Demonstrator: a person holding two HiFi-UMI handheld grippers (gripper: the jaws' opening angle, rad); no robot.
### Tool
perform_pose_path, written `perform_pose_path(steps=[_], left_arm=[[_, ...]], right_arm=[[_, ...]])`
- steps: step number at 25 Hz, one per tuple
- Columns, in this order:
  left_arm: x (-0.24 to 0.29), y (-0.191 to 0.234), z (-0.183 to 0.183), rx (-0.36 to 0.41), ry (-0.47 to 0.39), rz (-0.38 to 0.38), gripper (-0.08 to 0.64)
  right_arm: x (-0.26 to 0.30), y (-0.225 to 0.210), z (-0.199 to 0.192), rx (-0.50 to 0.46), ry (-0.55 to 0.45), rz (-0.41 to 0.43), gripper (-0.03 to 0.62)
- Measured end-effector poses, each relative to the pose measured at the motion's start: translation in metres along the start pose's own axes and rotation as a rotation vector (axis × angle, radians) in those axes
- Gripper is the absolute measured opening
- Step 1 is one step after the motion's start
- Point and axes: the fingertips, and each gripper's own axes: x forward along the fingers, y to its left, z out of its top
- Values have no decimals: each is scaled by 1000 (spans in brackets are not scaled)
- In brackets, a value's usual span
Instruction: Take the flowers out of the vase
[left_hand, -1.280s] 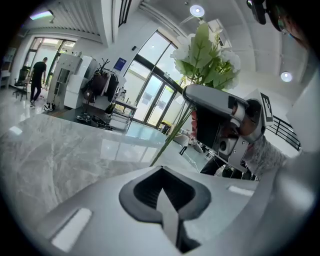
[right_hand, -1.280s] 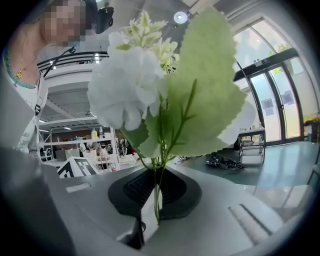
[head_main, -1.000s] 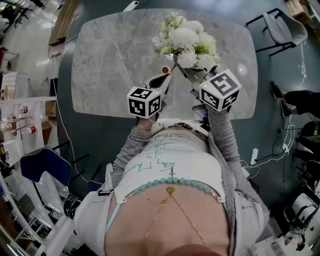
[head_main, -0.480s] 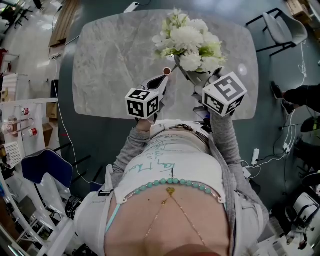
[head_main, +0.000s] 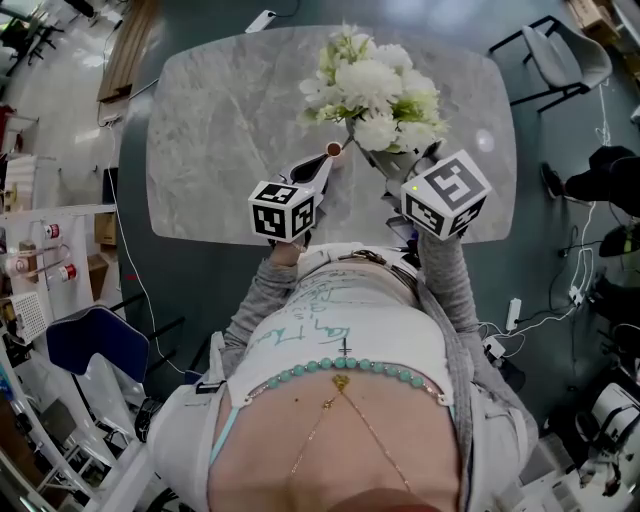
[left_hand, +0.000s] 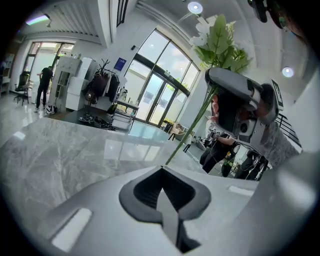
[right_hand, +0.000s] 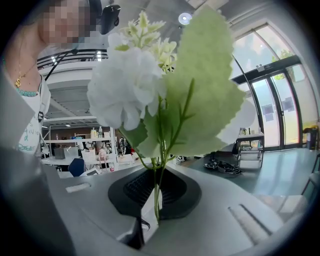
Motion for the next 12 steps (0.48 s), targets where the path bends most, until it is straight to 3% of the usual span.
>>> perform_pose_path(steps=[12], left_arm=[[0, 2, -2, -2, 11, -9, 0]], right_arm=[[1, -3, -2, 13, 2, -15, 35]])
